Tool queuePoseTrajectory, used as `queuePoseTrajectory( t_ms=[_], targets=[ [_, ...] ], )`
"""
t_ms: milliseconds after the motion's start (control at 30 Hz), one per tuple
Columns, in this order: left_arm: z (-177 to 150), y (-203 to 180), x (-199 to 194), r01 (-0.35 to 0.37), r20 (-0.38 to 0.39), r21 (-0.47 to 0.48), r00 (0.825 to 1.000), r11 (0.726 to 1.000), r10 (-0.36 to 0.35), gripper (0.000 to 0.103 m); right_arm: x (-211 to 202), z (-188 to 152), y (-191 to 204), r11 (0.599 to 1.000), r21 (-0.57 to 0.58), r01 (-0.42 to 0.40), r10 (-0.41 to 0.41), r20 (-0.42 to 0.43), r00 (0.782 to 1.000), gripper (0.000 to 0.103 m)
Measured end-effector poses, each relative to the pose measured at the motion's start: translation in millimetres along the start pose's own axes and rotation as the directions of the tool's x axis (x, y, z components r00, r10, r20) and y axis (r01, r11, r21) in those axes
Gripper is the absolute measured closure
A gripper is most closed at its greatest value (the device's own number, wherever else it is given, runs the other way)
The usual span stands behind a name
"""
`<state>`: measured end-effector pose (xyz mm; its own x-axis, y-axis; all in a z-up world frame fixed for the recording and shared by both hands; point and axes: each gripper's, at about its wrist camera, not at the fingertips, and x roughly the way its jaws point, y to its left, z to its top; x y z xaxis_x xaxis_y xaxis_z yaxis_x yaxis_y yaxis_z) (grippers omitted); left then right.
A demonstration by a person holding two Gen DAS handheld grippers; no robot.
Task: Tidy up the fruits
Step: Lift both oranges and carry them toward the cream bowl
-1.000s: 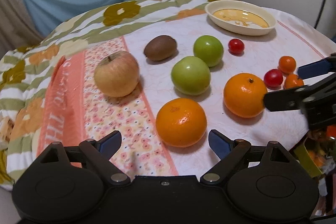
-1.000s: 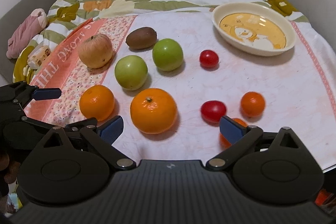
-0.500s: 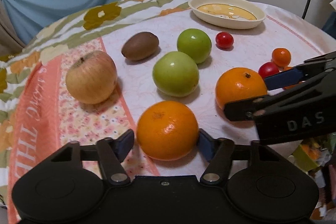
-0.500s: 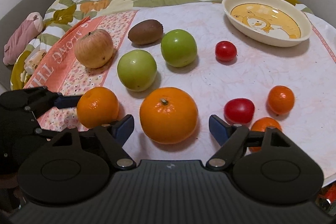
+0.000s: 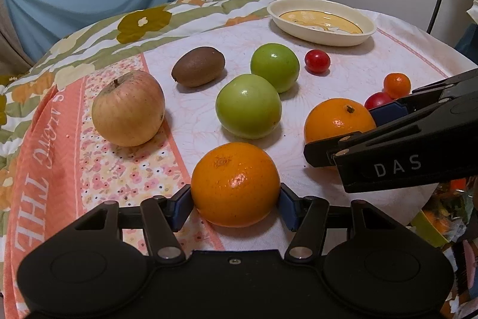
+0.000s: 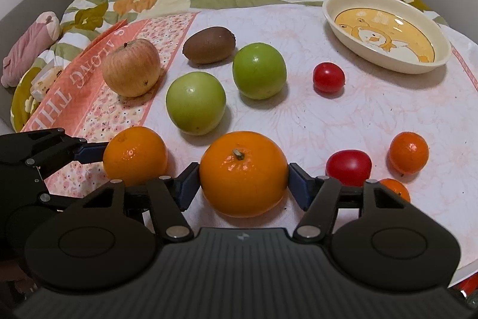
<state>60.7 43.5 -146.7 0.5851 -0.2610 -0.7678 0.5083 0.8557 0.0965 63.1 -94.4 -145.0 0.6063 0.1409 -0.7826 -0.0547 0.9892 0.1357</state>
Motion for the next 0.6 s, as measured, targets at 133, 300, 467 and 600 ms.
queuePoseTrajectory(
  t_ms=[133, 300, 467, 600],
  targets=[
    [-1.7, 1.8, -2.5, -0.008, 0.005, 0.007, 1.0, 1.0, 0.008, 0.04, -0.1, 0.1, 1.6, 1.0, -0.003, 0.001, -0.001, 0.001, 1.0, 0.025],
    [-1.2, 4.9, -10.3, -0.017, 0.024, 0.014, 1.0, 1.0, 0.017, 0.04, -7.0, 1.3, 6.0, 1.0, -0.001, 0.005, -0.005, 0.011, 1.0, 0.026],
    [3.8, 6.9, -18.9, -0.021, 0.056, 0.008, 0.998, 1.0, 0.02, 0.04, -17.4, 5.2, 6.1, 1.0, 0.012, 0.01, -0.01, 0.022, 1.0, 0.026],
    [13.7, 6.4, -31.0, -0.025, 0.091, 0.007, 0.996, 1.0, 0.025, 0.04, -33.1, 11.3, 4.8, 1.0, 0.012, 0.019, -0.019, 0.05, 0.999, 0.026]
  ],
)
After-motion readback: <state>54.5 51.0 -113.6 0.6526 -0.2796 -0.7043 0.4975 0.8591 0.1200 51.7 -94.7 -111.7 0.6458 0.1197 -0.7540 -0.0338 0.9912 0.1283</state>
